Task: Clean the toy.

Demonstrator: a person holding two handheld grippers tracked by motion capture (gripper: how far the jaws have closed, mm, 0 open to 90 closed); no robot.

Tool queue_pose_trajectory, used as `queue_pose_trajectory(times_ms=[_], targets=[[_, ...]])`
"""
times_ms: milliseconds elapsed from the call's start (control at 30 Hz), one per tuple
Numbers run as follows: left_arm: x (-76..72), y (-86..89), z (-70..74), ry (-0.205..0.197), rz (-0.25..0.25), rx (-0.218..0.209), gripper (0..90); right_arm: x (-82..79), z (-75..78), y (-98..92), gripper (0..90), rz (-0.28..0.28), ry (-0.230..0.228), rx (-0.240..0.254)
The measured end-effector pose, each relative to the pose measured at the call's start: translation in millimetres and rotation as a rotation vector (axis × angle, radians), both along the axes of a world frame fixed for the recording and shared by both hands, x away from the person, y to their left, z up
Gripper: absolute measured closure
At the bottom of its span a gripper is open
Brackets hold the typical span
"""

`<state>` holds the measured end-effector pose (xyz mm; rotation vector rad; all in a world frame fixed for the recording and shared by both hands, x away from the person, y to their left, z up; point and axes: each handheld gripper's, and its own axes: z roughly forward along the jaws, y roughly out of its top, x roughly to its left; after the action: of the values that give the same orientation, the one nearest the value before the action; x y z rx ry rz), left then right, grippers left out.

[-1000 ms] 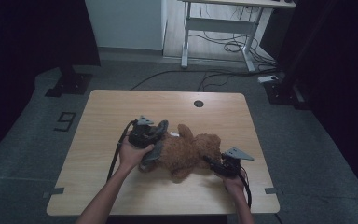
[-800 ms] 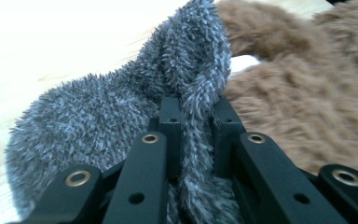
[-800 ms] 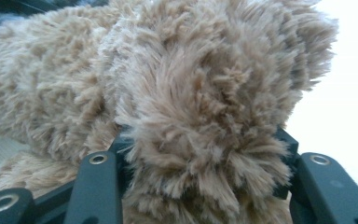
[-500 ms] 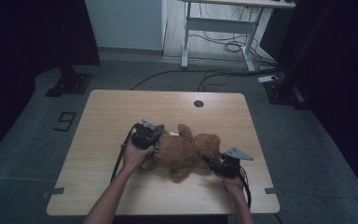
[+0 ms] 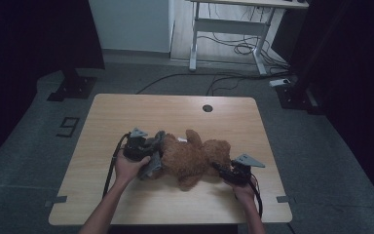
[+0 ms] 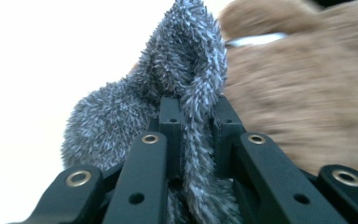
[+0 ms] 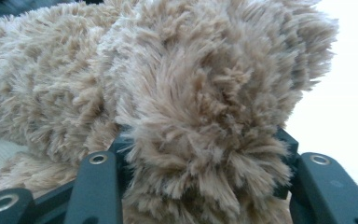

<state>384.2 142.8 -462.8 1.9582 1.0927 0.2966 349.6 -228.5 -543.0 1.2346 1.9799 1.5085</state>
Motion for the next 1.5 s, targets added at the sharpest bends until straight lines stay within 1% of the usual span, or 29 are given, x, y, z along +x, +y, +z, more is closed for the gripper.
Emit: queue_pose_trajectory(times_ms=[33, 100, 133, 167, 200, 267, 300, 333, 367, 400, 433, 467, 533, 633, 800, 867, 900, 1000, 1067, 1100, 1133, 1167, 1233, 1267, 1300, 1367, 1400, 1433, 1500], targets=[[0.0, 0.0, 0.0, 0.0, 0.0, 0.0, 78.1, 0.0, 0.0, 0.0, 46.3, 0.0, 0.0, 0.0], [-8.4, -15.0, 0.5, 0.008, -0.061, -0.01, 78.1, -0.3, 0.0, 0.2, 46.4, -0.002, 0.0, -0.001], [-8.4, -15.0, 0.5, 0.008, -0.061, -0.01, 78.2, -0.3, 0.0, 0.2, 46.4, -0.002, 0.0, -0.001], [-8.9, -20.7, -5.9, 0.02, -0.072, 0.01, 78.3, -0.5, 0.1, 0.3, 46.3, -0.002, 0.0, -0.003], [-8.5, -22.7, -10.6, 0.024, -0.068, 0.014, 78.3, -0.5, 0.1, 0.3, 46.3, -0.002, 0.0, -0.003], [-3.4, -18.1, -21.3, 0.061, -0.049, -0.019, 78.5, -0.7, 0.2, 0.6, 46.3, 0.0, -0.001, -0.004], [-0.6, -15.4, -25.4, 0.081, -0.034, -0.013, 78.6, -0.6, 0.1, 0.8, 46.4, -0.001, -0.002, -0.004], [2.0, -14.1, -31.0, 0.101, -0.023, 0.022, 78.6, -0.5, 0.1, 0.7, 46.3, -0.001, -0.002, -0.002], [5.2, -10.7, -42.6, 0.135, -0.021, 0.026, 78.5, -0.2, 0.0, 0.6, 46.4, -0.001, -0.001, 0.0], [5.2, -10.7, -42.6, 0.135, -0.021, 0.026, 78.4, -0.2, 0.0, 0.6, 46.4, -0.001, -0.001, 0.0], [6.4, -6.7, -47.8, 0.139, -0.016, -0.023, 78.4, -0.1, 0.0, 0.6, 46.3, -0.001, -0.002, 0.0], [6.4, -6.7, -47.8, 0.139, -0.016, -0.023, 78.3, -0.1, -0.1, 0.5, 46.3, -0.001, -0.001, 0.0], [7.6, -7.5, -49.0, 0.134, -0.014, -0.01, 78.2, -0.1, -0.1, 0.6, 46.3, -0.002, -0.002, 0.001], [11.7, -9.6, -51.7, 0.132, 0.002, 0.049, 78.0, -0.5, -0.1, 1.1, 46.4, -0.005, -0.001, 0.0], [14.5, -9.1, -52.5, 0.138, 0.02, 0.094, 77.9, -0.6, -0.1, 0.9, 46.3, -0.005, 0.0, 0.001], [14.8, -6.7, -52.0, 0.135, 0.041, 0.147, 77.8, -0.5, -0.1, 0.7, 46.3, -0.003, 0.0, 0.001], [14.8, -6.7, -52.0, 0.135, 0.041, 0.147, 77.7, -0.5, -0.1, 0.6, 46.3, -0.003, 0.0, 0.0], [16.5, 8.9, -57.0, 0.157, 0.095, 0.208, 77.7, -0.4, -0.1, 0.4, 46.3, -0.002, 0.0, 0.0], [16.5, 14.0, -59.0, 0.165, 0.104, 0.215, 77.6, -0.3, -0.1, 0.4, 46.4, -0.002, 0.0, 0.0], [15.8, 20.4, -60.1, 0.17, 0.106, 0.201, 77.6, -0.1, 0.0, 0.4, 46.4, -0.002, 0.0, 0.0], [13.6, 27.5, -56.1, 0.166, 0.12, 0.149, 77.6, -0.1, 0.0, 0.4, 46.4, -0.003, 0.0, 0.001], [13.6, 27.5, -56.1, 0.166, 0.12, 0.149, 77.7, -0.2, 0.0, 0.5, 46.4, -0.004, 0.001, 0.002], [7.7, 29.7, -35.1, 0.111, 0.11, 0.057, 77.7, -0.2, 0.2, 1.2, 46.6, -0.008, 0.002, 0.002], [7.7, 29.7, -35.1, 0.111, 0.11, 0.057, 77.6, -0.2, 0.2, 1.2, 46.6, -0.008, 0.002, 0.002], [5.3, 25.8, -23.9, 0.087, 0.092, 0.025, 77.6, -0.2, 0.4, 1.8, 46.8, -0.013, 0.002, 0.001], [1.6, 15.5, -5.2, 0.047, 0.055, -0.001, 77.3, 0.8, 1.8, 5.1, 47.8, -0.034, 0.005, -0.007], [0.2, 10.7, 1.5, 0.034, 0.041, -0.004, 77.1, 1.1, 2.4, 6.1, 48.0, -0.038, 0.005, -0.012], [-3.6, -5.4, 16.2, 0.002, 0.005, -0.007, 77.1, 1.6, 2.8, 7.6, 48.1, -0.045, 0.005, -0.016], [-5.8, -14.9, 21.7, -0.01, -0.02, -0.006, 77.0, 2.2, 2.9, 8.6, 48.2, -0.05, 0.003, -0.02]])
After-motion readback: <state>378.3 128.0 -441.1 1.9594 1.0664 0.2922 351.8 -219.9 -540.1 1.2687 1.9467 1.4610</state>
